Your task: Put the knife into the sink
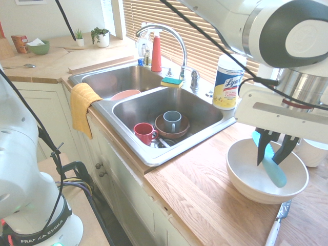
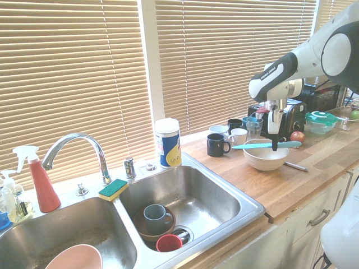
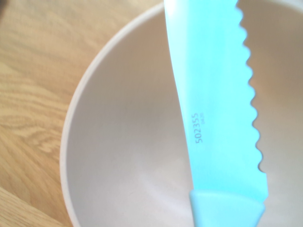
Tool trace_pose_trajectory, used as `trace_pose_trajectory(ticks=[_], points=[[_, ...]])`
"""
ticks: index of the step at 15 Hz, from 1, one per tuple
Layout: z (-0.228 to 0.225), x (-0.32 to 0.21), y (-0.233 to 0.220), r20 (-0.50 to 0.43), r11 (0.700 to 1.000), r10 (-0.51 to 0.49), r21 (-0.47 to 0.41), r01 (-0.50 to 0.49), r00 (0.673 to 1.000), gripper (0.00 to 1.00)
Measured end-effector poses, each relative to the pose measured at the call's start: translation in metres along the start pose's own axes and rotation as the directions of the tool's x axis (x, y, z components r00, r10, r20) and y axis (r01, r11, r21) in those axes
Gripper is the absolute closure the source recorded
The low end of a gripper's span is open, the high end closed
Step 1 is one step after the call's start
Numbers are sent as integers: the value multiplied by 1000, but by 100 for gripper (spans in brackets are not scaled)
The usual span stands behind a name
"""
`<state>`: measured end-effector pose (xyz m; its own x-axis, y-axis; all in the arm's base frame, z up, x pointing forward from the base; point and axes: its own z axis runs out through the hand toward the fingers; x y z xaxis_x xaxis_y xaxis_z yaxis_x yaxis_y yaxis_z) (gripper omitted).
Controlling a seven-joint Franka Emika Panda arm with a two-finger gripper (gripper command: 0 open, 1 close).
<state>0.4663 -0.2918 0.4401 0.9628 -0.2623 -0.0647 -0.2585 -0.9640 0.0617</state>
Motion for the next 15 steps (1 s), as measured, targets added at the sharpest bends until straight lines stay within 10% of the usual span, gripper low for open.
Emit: trace_pose_trajectory(ticks=[8,15], points=[[-87,-14,-31,-115,998,40,43,-35,993,100],[-61,-59,-212,-141,935,347,132,-330,927,100]])
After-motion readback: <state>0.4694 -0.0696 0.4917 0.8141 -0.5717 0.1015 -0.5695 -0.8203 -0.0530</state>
